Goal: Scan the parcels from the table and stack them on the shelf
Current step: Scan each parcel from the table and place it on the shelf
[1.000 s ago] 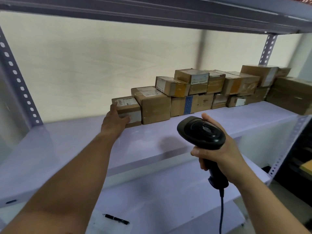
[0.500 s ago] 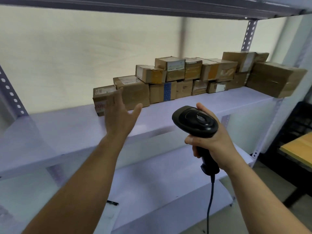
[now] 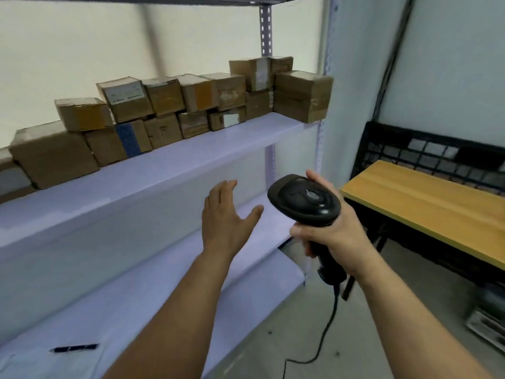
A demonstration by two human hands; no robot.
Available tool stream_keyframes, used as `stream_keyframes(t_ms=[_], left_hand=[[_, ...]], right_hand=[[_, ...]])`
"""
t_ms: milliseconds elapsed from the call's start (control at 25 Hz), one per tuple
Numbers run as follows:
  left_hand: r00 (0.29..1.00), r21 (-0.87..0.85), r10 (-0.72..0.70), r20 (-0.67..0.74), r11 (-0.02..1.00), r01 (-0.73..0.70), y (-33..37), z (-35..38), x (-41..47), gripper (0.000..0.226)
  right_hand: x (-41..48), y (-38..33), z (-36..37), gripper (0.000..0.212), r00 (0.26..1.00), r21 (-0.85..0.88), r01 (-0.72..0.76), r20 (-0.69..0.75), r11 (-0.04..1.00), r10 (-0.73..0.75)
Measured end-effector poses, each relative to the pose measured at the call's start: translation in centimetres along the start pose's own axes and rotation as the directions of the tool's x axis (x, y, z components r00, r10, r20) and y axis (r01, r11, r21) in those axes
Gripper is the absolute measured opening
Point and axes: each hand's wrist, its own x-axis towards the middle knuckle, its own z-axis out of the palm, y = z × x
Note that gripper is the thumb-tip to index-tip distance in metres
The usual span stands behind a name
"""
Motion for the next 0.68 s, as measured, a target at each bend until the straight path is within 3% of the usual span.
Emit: stream_keyframes(t_ms=[320,680], left_hand=[[0.974,-0.174,0.160,0.162,0.976,-0.132,13.9,14.4,-2.3,0.072],[0.857,-0.368,0.411,0.310,0.883,-0.290,27.3,26.7,-3.4,0.074]], right_hand=[[-5.6,1.2,-16.9,0.105,0.978,-0.096,0.012,-0.208,0.995,-0.032],[-11.0,0.6,-30.3,0.109,0.880,-0.219,-0.049,-0.471,0.974,-0.061]])
